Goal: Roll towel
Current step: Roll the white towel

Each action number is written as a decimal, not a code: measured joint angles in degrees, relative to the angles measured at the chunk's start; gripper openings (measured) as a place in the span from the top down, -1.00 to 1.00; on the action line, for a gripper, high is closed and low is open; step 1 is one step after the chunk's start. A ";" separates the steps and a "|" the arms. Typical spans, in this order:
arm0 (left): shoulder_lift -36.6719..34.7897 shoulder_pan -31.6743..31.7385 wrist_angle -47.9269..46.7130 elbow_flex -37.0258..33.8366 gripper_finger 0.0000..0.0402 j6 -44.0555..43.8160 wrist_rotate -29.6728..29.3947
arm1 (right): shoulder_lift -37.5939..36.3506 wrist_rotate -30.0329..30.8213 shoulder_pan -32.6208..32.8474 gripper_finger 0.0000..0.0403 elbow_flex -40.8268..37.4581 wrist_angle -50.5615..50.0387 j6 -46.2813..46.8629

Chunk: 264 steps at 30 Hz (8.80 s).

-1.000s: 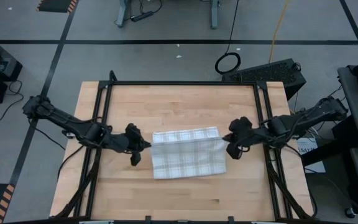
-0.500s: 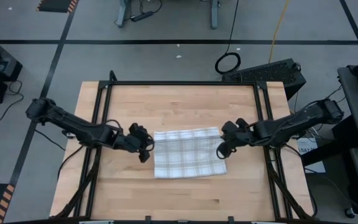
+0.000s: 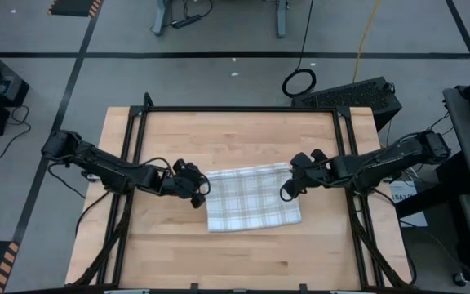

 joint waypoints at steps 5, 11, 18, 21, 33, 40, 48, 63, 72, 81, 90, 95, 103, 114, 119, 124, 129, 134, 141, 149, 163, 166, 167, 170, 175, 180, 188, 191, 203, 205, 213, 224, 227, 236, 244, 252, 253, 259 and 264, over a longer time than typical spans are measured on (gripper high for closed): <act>1.07 0.03 2.28 -0.01 0.94 0.03 -0.17 | 1.65 -0.26 -1.45 1.00 -0.02 0.44 -0.10; 1.46 0.17 2.50 -0.02 0.94 -0.49 -0.39 | 3.93 1.31 -1.87 0.94 -0.02 1.10 1.93; 1.45 0.57 2.46 -0.02 0.81 -1.65 -6.98 | 4.02 1.29 -3.77 0.64 -0.02 0.95 3.15; 1.45 1.74 2.31 -0.02 0.65 -1.65 -7.06 | 4.02 1.05 -4.69 0.49 -0.02 0.93 3.15; -2.65 4.54 -5.67 4.18 0.20 -14.69 5.46 | -0.31 -10.10 -5.71 0.22 2.05 3.33 1.84; -11.81 4.58 -18.78 4.68 0.30 -22.62 6.27 | -7.19 -18.80 -11.72 0.37 2.10 -0.30 6.97; -11.92 11.06 -19.50 4.58 0.35 -22.76 8.73 | -3.34 -38.69 -31.91 0.47 2.12 0.36 11.99; 0.85 18.90 -8.78 4.57 0.12 -24.28 22.05 | 15.81 -44.20 -36.62 0.15 2.10 4.41 -1.90; 8.34 21.63 -2.58 4.48 0.00 -21.14 25.40 | 18.92 -39.92 -36.56 0.56 2.08 5.89 -4.93; 10.66 22.50 0.93 4.52 0.00 -22.91 29.42 | 17.07 -40.78 -36.53 0.95 2.05 6.08 -5.71; 9.85 21.10 -2.52 4.57 0.00 -23.17 32.32 | 12.48 -39.19 -36.53 0.99 2.05 5.19 -6.60; 7.92 20.64 -2.47 4.50 0.00 -22.69 30.30 | 12.76 -38.83 -36.53 0.99 2.05 5.93 -7.45; 8.61 20.95 -2.65 4.55 0.12 -18.18 27.21 | 12.89 -33.12 -36.55 1.00 2.05 9.44 -8.15; 12.93 21.10 3.22 4.52 0.96 -15.67 26.05 | 12.89 -30.56 -36.53 1.00 2.05 12.61 -8.74; 12.38 20.95 1.08 4.52 0.92 -16.80 24.56 | 12.89 -27.56 -36.53 0.98 2.05 13.00 -8.94; 12.40 21.21 1.36 4.52 0.91 -17.46 24.72 | 12.91 -25.73 -36.53 0.76 2.05 16.30 -8.30; 11.28 20.89 2.72 4.52 0.91 -21.11 26.43 | 12.42 -27.14 -36.56 0.41 2.05 18.50 -8.81; 9.58 17.22 8.00 4.59 0.91 -19.43 28.34 | 7.90 -32.99 -35.19 0.20 2.12 11.75 -10.85; 13.93 14.04 7.69 4.46 0.91 -12.88 25.75 | 7.27 -35.20 -31.44 0.35 -1.93 10.67 -10.53; 19.62 15.63 7.08 4.84 0.91 -11.80 26.54 | 6.93 -35.88 -25.48 0.69 -6.27 15.20 1.46; 4.30 14.63 1.46 4.59 0.91 -8.62 28.95 | 6.89 -27.04 -10.18 0.99 -6.10 20.82 22.11; 4.24 12.18 0.87 4.57 0.91 -6.19 30.33 | 9.80 -25.64 -8.94 0.99 -6.10 21.35 26.33; 4.37 11.24 0.94 4.57 0.91 -5.70 30.33 | 10.86 -25.70 -8.69 0.99 -6.11 21.14 27.44; 5.39 8.78 1.37 4.56 0.91 -4.64 30.32 | 14.38 -25.96 -8.04 1.00 -6.12 22.26 30.12; 6.75 5.79 2.97 4.52 0.91 -2.54 30.27 | 18.73 -27.33 -5.69 1.00 -5.90 26.92 35.93; 10.94 4.65 2.34 4.52 0.91 3.79 30.51 | 19.84 -26.72 -1.44 1.00 -5.96 31.10 43.99; 16.29 6.71 -4.69 4.85 0.91 14.28 29.10 | 19.93 -20.41 7.06 1.00 -5.87 38.86 56.16; 15.83 7.84 -4.81 4.85 0.91 19.18 28.07 | 19.17 -16.38 8.83 1.00 -3.88 39.25 56.13; 3.38 11.16 -12.46 8.65 0.91 1.79 28.78 | 13.58 -20.28 -2.62 1.00 4.05 18.69 27.09; 2.24 9.48 -11.30 8.55 0.91 -2.57 29.46 | 13.31 -22.38 -6.38 1.00 4.45 17.50 19.14; 8.52 2.01 -5.56 8.42 0.91 -4.32 21.32 | 17.89 -32.87 -16.83 1.00 4.20 15.46 -0.42; 22.23 2.45 -0.76 8.87 0.91 -4.37 23.07 | 21.05 -31.74 -15.34 1.00 4.11 9.17 6.13; 22.30 3.61 -1.20 8.80 0.91 -0.92 21.67 | 22.26 -31.74 -12.94 1.00 4.21 8.88 11.14; 21.63 10.51 -1.86 8.65 0.91 9.55 19.18 | 24.98 -33.10 0.14 1.00 4.20 16.97 34.14; 22.00 16.71 4.92 9.20 0.91 16.97 18.80 | 30.83 -26.85 10.72 1.00 4.56 34.46 55.51; 18.83 23.38 -2.11 13.75 0.91 17.86 23.80 | 31.42 -22.97 11.44 1.00 8.98 34.37 51.90; 17.75 23.84 -2.69 14.18 0.91 17.84 25.36 | 30.55 -23.25 10.97 1.00 8.98 33.63 49.70; 10.83 22.19 -3.23 14.78 0.91 15.60 32.67 | 22.79 -28.22 6.71 1.00 9.07 23.03 29.25; 11.22 16.68 -3.32 13.61 0.91 11.52 35.17 | 17.35 -28.95 4.62 1.00 9.05 17.71 1.67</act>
